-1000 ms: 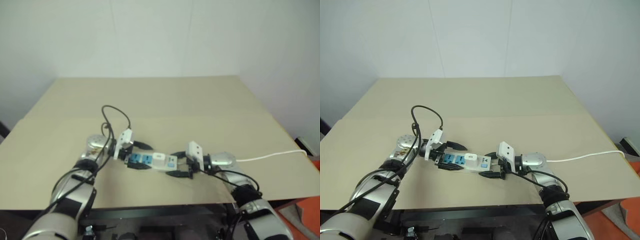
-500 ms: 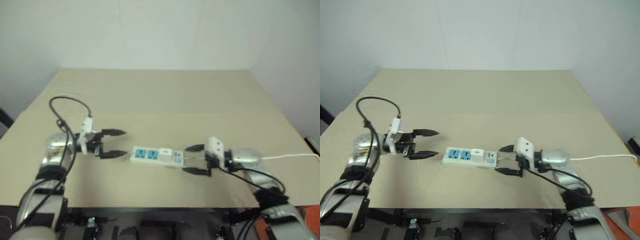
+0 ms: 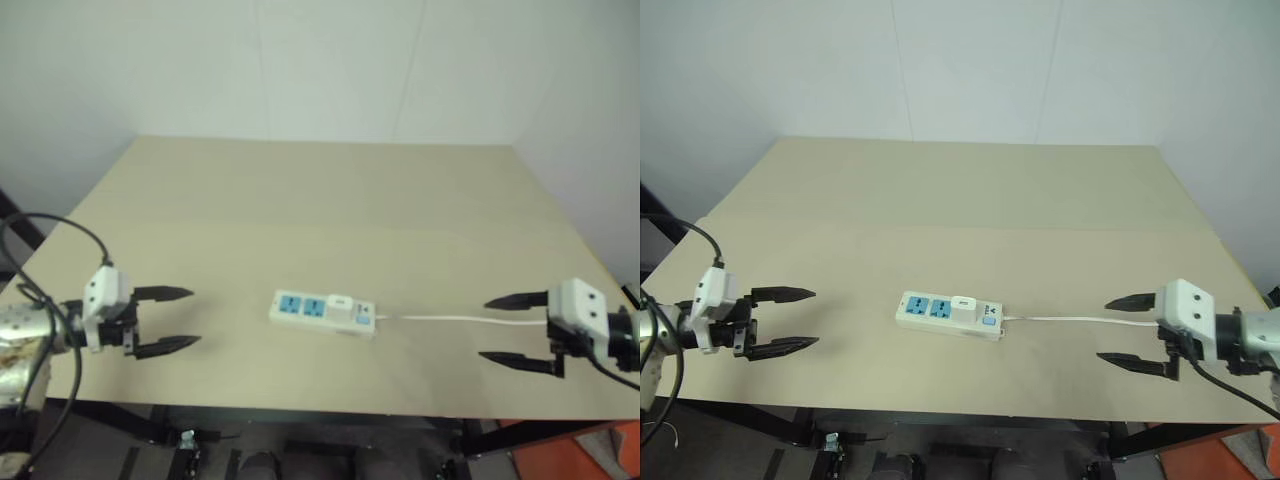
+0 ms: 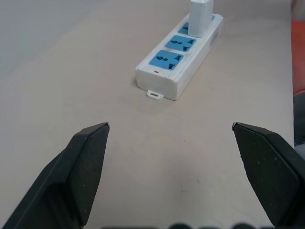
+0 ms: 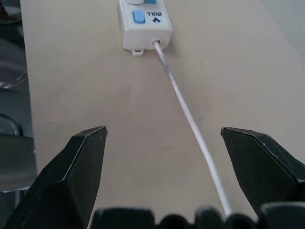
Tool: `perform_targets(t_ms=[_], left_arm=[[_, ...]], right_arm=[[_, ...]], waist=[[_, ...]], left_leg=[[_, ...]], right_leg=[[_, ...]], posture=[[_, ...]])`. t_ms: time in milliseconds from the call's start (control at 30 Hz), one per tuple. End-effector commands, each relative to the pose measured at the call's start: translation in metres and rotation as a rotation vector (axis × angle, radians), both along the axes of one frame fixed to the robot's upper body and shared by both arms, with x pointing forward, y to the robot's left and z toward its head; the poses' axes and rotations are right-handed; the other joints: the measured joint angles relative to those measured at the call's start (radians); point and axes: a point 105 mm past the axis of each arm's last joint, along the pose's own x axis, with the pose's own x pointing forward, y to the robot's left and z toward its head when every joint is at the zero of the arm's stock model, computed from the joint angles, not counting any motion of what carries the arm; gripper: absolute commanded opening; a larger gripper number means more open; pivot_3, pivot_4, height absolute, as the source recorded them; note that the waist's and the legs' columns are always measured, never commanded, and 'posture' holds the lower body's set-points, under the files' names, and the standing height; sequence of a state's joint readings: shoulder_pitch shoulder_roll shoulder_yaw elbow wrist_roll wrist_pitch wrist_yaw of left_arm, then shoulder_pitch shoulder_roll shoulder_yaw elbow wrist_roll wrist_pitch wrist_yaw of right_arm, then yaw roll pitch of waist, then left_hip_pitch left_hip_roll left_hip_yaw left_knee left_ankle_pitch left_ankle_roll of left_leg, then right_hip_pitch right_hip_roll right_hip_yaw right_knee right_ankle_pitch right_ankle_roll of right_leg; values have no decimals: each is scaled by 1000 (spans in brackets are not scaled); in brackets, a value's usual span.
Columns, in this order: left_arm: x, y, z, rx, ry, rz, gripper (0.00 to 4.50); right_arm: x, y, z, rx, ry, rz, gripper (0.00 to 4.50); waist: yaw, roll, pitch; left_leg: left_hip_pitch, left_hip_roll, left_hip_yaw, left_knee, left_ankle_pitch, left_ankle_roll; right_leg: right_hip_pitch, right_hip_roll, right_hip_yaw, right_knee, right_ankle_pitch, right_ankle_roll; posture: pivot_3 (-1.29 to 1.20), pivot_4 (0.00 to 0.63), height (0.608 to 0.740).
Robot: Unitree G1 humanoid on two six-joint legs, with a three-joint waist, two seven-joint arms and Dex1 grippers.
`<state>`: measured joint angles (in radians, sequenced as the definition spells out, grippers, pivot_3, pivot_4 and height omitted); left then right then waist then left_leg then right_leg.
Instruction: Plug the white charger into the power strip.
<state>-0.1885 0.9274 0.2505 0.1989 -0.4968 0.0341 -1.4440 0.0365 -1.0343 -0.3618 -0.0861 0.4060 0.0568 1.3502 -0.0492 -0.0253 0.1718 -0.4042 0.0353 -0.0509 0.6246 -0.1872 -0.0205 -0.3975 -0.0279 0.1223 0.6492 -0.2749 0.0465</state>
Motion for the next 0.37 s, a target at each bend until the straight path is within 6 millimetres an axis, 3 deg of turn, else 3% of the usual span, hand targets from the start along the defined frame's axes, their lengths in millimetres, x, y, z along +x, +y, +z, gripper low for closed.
perform_targets(t_ms=[33, 367], left_arm=[[1, -2, 12, 6, -36, 3, 4500], [12, -9, 11, 14, -35, -12, 4500]], right_arm=[[-5, -1, 13, -6, -39, -10, 4451], [-11, -10, 12, -36, -41, -87, 4451]], waist=[[0, 0, 0], [5, 0, 0]], left_leg=[[0, 0, 0, 0, 0, 0], [-2, 0, 1, 0, 0, 0]], right_leg=[[0, 0, 0, 0, 0, 0], [-1, 0, 0, -2, 1, 2]], posture=[[0, 150, 740], [0, 150, 740]])
